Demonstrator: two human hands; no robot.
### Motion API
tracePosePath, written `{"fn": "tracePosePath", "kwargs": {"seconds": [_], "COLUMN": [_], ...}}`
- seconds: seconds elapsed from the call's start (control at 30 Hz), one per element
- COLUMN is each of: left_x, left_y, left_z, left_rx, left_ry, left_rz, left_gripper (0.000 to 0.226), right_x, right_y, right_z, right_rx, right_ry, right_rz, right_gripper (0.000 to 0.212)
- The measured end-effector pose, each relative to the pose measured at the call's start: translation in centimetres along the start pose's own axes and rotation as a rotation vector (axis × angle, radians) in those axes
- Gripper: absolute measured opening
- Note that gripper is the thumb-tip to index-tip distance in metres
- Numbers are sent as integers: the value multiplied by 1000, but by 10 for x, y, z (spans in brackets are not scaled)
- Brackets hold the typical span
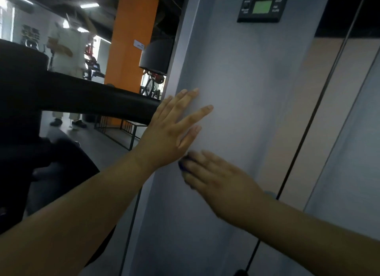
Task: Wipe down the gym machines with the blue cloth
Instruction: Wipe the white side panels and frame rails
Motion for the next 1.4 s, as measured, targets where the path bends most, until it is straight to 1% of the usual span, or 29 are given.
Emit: {"fn": "tracePosePath", "kwargs": {"seconds": [0.03,0.07,0.17,0.2,0.23,0.3,0.33,0.37,0.4,0.47,0.5,0.6,0.63,0.67,0.7,0.73,0.77,0.83,0.87,0.9,0.93,1.0,1.03,1.07,1.17,1.2,1.3,1.33,1.4], "left_x": [1,1,3,4,4,5,5,5,6,6,6,6,6,6,7,8,8,7,6,5,5,5,5,5,6,6,7,7,6], "left_y": [0,0,-2,-2,-2,-2,-2,-2,-3,-3,-2,-1,-1,-2,-2,-3,-3,-3,-3,-3,-4,-5,-5,-4,-2,-2,-3,-3,-2], "left_z": [-1,-1,1,1,1,0,0,0,2,3,3,2,1,1,2,3,3,2,1,0,0,2,2,2,1,1,5,5,3], "left_rx": [-2,-5,-21,-26,-28,-31,-33,-36,-40,-46,-48,-58,-57,-57,-58,-59,-59,-61,-59,-56,-58,-65,-64,-64,-58,-58,-65,-61,-55], "left_ry": [-10,-17,-15,-17,-20,-30,-34,-34,-29,-19,-17,-22,-23,-21,-17,-11,-6,-2,-4,-8,-7,2,2,1,1,4,5,1,-10], "left_rz": [3,4,1,2,5,18,21,21,19,11,6,5,3,3,4,4,5,9,12,12,12,12,10,7,9,5,0,1,5], "left_gripper": [52,52,52,52,53,53,53,53,53,53,53,53,53,52,52,52,52,52,51,51,51,52,52,52,52,52,51,51,51], "right_x": [4,-5,-44,-41,-29,-1,2,-9,-27,-54,-53,-22,-22,-33,-48,-61,-67,-57,-51,-52,-64,-94,-99,-94,-59,-59,-92,-95,-79], "right_y": [-3,-3,7,5,0,-8,-9,-6,-1,8,6,-11,-15,-16,-14,-12,-13,-22,-25,-26,-26,-21,-22,-27,-48,-51,-48,-49,-59], "right_z": [0,1,18,17,14,5,2,3,9,21,23,10,10,12,17,22,26,26,26,27,30,43,46,46,31,30,45,49,44], "right_rx": [-4,2,-42,-42,-20,21,39,54,43,-19,-27,38,37,38,31,13,1,52,70,80,79,28,3,10,81,100,65,59,110], "right_ry": [11,24,36,20,4,-2,2,24,51,15,-7,-34,-20,4,26,22,1,-86,-107,-98,-77,-60,-74,-86,-103,-90,-88,-116,-140], "right_rz": [32,9,-248,-245,-185,-37,-10,-32,-100,-208,-189,19,42,13,-58,-125,-146,-50,7,25,-7,-149,-185,-166,-10,1,-155,-172,-97], "right_gripper": [50,50,43,42,43,52,58,59,58,55,53,47,49,50,49,48,48,46,46,47,47,45,44,44,50,51,46,45,42]}}
Point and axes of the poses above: each hand's wrist, its own y-axis away from the middle knuckle, its own z-axis out of the palm, x = y × z, the point moved 7 cm from there along -y, towards the middle knuckle, and after that the axes turned 13 degrees about y, right-handed, at the moved point
